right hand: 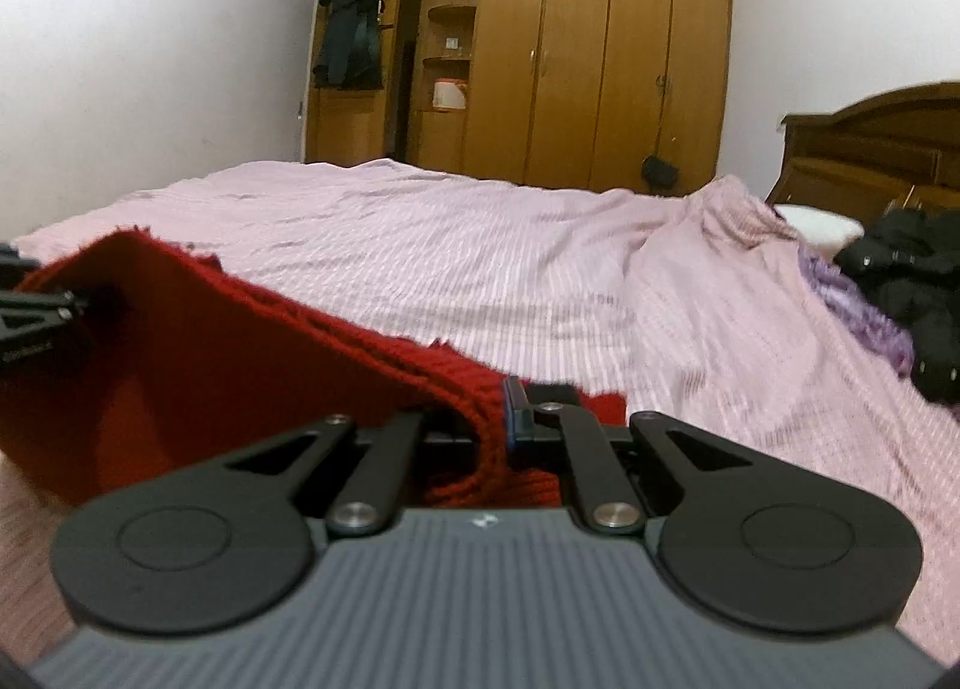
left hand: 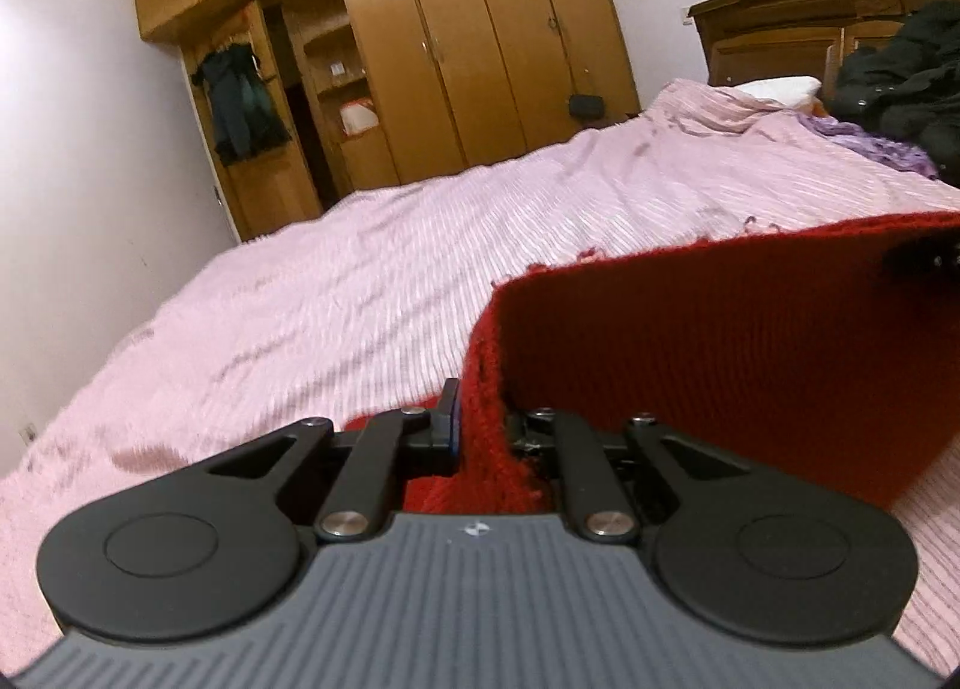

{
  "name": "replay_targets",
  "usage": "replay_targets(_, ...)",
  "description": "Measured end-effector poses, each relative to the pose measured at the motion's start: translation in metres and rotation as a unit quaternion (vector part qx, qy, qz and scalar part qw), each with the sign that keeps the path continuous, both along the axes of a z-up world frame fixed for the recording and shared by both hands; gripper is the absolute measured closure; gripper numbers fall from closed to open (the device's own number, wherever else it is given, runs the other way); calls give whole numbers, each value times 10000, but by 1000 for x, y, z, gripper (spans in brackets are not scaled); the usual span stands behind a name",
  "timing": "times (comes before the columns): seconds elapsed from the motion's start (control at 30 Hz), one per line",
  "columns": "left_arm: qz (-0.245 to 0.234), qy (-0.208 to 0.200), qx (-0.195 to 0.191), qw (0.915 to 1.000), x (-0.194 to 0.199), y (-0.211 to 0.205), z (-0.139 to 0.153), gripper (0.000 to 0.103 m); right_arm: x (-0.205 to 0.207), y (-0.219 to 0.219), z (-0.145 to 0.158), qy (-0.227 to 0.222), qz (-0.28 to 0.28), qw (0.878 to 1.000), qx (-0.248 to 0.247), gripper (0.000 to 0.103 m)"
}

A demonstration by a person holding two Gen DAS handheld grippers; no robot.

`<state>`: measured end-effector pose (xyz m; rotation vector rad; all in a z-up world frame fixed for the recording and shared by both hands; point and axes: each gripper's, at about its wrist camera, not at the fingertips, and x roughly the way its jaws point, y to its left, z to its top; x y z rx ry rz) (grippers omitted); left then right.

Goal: Fold small clothes
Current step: 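Lift the hem with both grippers and fold it toward the collar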

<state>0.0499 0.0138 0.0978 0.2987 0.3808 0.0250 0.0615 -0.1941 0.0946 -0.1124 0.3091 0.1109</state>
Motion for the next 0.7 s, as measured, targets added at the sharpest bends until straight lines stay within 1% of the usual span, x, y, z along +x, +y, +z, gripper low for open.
replay_targets(0.23,140,-219,201,9995,59,-6,13,92,46,16,4,-45,-195,9995,-232,93)
replay_targets(0.37,238,-167,312,9991,94,-6,11,92,69,31,-5,58,-255,9986,-457,93)
replay_targets(0.43,240,-50,358,9991,111,-6,4,92,82,37,-14,177,-335,9975,-589,93)
replay_targets(0.5,236,143,343,9990,123,-3,-5,92,94,39,-26,402,-439,9961,-646,93)
replay_targets(0.63,328,581,87,9977,138,11,-24,90,122,33,-54,1175,-487,9907,-474,91)
replay_targets(0.7,358,762,-2,9965,141,18,-31,90,125,31,-61,1201,-466,9907,-435,90)
